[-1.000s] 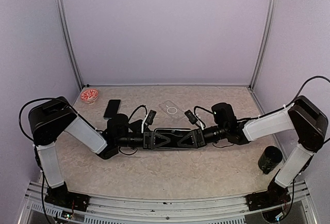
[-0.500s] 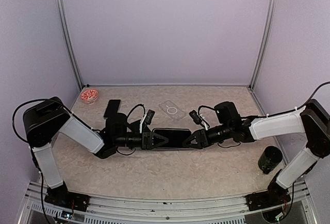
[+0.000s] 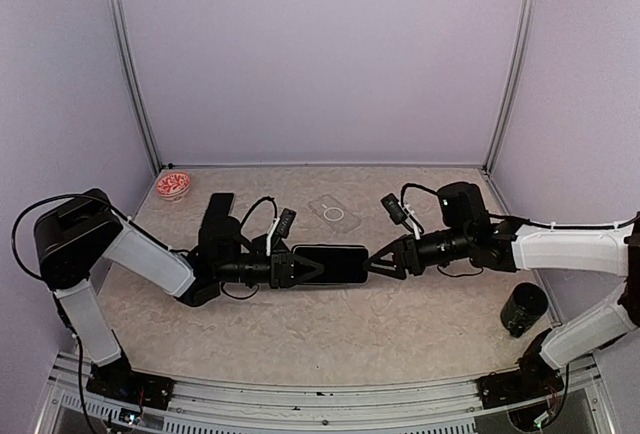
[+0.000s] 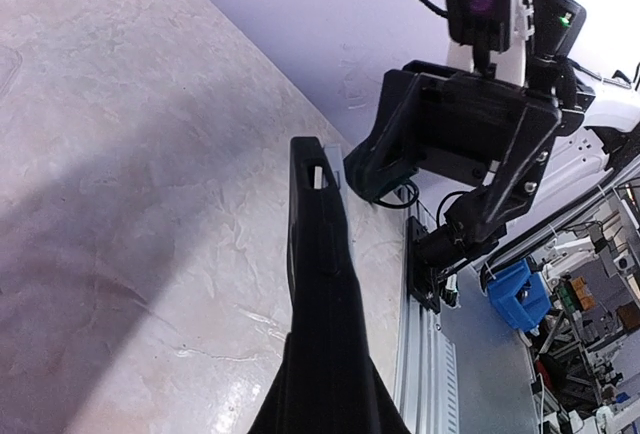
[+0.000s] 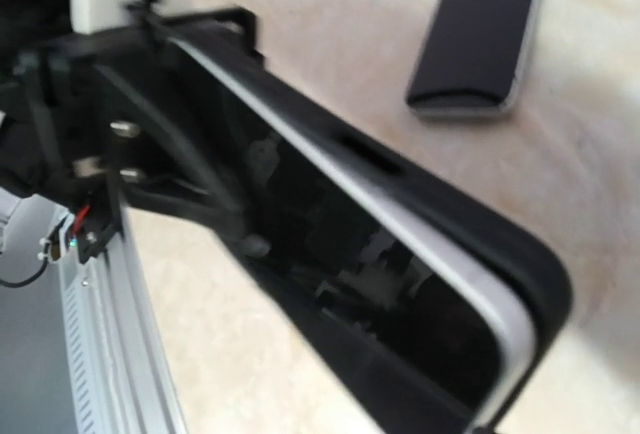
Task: Put the phone into the phone case
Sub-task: Install the phone on the phone case, then press the phone case onto the phone.
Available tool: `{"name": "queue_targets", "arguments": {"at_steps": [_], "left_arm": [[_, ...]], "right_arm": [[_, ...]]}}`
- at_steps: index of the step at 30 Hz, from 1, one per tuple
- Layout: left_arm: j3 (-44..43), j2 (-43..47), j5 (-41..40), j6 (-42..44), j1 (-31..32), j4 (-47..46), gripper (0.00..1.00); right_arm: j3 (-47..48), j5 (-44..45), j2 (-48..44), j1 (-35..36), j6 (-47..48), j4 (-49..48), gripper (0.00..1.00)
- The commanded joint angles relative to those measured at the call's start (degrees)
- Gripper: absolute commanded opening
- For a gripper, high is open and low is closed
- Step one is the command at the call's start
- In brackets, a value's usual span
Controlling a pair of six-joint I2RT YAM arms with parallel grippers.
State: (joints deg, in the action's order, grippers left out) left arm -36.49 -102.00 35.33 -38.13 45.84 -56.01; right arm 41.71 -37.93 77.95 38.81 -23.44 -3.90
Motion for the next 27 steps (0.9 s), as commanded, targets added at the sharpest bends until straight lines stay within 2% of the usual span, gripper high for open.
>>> {"name": "queue_targets", "arguments": {"at_steps": [1,12,15,22,27], "left_arm": [[0.67,3.29,0.88,1.90,0.21,-2.35,0.00],[2.28,8.28,4.39,2.84,0.69,-3.50,0.00],[3.09,9.74,5.61,2.35,0.91,-4.82,0.00],[4.18,10.72,9.30,0.44,1.25,-9.27,0.00],[4.70,10.52,12.26,-1.20,1.44,-13.38,0.00]], "right_arm": [[-0.70,-1.08,-4.37,-0.70,3.50,1.92,0.63],[-2.97,-5.10,-7.05,-1.85,4.01,-0.55,0.66],[-4.14,-8.41,-6.72,-1.86,2.83,-4.20,0.66],[-6.18,-16.81,-5.59,-1.85,-0.02,-13.29,0.76],[-6.46,-20.18,-4.34,-1.81,-1.95,-17.57,0.77]]}}
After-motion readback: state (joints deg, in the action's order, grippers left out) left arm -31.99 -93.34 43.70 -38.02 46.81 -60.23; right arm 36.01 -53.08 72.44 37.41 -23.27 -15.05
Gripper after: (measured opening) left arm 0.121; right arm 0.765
